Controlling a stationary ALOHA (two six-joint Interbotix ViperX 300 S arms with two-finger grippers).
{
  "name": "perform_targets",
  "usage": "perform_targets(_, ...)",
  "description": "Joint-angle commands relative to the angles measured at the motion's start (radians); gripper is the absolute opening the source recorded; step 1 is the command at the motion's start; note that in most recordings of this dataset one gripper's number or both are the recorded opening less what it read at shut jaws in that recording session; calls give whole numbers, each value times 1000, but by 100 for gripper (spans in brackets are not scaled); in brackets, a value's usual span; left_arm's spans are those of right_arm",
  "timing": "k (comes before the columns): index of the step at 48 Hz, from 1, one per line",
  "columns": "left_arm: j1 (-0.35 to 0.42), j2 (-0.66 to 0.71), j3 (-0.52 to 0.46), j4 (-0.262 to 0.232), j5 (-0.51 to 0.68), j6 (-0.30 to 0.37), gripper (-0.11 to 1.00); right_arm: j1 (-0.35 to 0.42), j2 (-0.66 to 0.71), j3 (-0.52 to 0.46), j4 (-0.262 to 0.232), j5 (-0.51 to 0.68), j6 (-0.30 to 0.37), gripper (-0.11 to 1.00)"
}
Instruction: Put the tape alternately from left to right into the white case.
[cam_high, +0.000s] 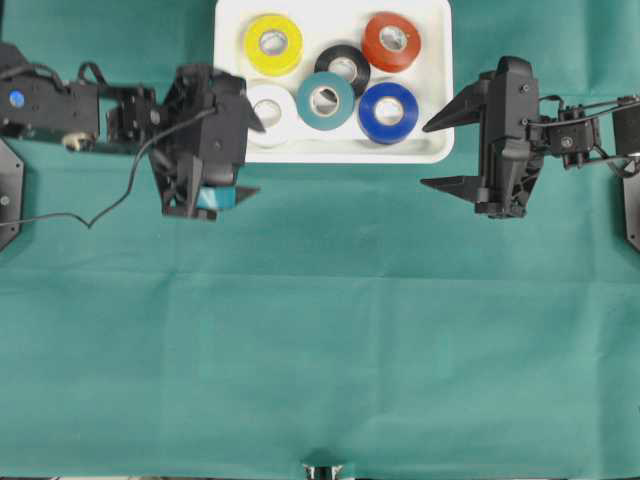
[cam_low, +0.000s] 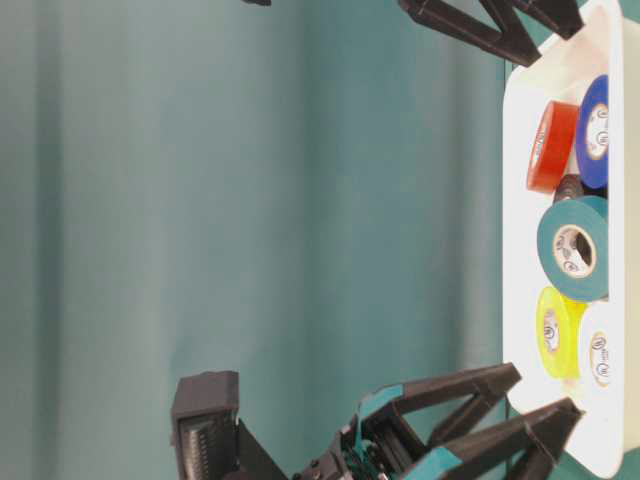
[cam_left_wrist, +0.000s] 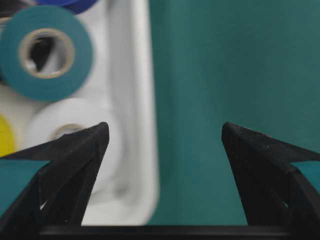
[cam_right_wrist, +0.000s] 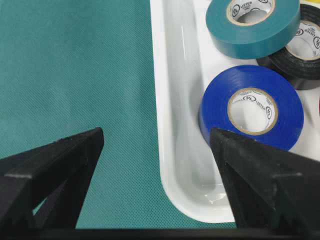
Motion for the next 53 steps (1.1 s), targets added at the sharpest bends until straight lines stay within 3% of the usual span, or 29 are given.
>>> perform_targets(1, -35, -20, -9, -3, -8, -40, 99, 2, -15, -11, 0, -11, 0, 80)
perform_targets(8, -81, -15, -9, -3, -8, -129, 99, 3, -15, -11, -2, -11, 0, 80)
perform_targets(16, -114, -9, -2, -3, -11, -186, 99, 3, -15, -9, 0, -11, 0, 80)
perform_targets(35, -117, 12, 54, -3, -150, -241, 99, 3, -15, -3, 0, -12, 0, 80)
perform_targets(53, -117, -41, 72, -3, -161, -239, 99, 3, -32, -2, -2, -8, 0, 80)
